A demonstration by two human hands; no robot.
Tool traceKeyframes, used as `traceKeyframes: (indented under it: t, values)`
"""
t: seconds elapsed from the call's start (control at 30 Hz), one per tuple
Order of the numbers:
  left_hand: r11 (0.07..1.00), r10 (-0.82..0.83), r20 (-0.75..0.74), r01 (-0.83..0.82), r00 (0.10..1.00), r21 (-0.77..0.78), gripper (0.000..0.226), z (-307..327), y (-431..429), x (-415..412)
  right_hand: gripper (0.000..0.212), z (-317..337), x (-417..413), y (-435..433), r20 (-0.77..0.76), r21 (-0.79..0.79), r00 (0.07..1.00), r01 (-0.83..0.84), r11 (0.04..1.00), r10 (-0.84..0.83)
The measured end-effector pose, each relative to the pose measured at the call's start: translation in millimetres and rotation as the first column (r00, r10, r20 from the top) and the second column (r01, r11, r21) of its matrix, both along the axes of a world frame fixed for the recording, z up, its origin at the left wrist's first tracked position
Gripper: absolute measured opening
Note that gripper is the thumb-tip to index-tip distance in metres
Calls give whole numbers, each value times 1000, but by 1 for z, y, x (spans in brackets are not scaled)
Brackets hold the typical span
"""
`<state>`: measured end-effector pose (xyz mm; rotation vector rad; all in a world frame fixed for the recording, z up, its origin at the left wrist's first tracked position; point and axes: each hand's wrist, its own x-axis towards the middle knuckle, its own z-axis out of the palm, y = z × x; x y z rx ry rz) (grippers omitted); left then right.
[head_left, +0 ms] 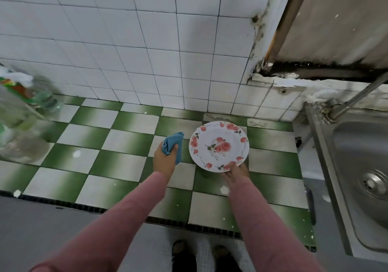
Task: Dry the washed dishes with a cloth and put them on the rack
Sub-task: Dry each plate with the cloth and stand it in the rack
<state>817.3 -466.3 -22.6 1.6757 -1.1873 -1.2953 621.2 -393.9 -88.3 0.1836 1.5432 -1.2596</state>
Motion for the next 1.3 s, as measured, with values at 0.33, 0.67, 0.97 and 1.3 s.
traceKeyframes:
  t: [0.33,0.67,0.97,1.3]
  values:
    - [1000,-27,-49,27,998,-11,16,8,-11,6,34,24,2,11,-90,-59,992,81,995,-86]
    - [982,-185,-124,180,975,-50,18,35,-5,-54,19,72,-35,54,-124,-137,957,245,960,-262]
    - [925,-378,-167,367,911,-97,28,67,28,-157,30,126,-112,124,-142,-240,852,464,853,-504]
    - [788,-615,-171,598,770,-145,26,93,98,-287,31,172,-200,215,-233,-239,685,648,724,-690]
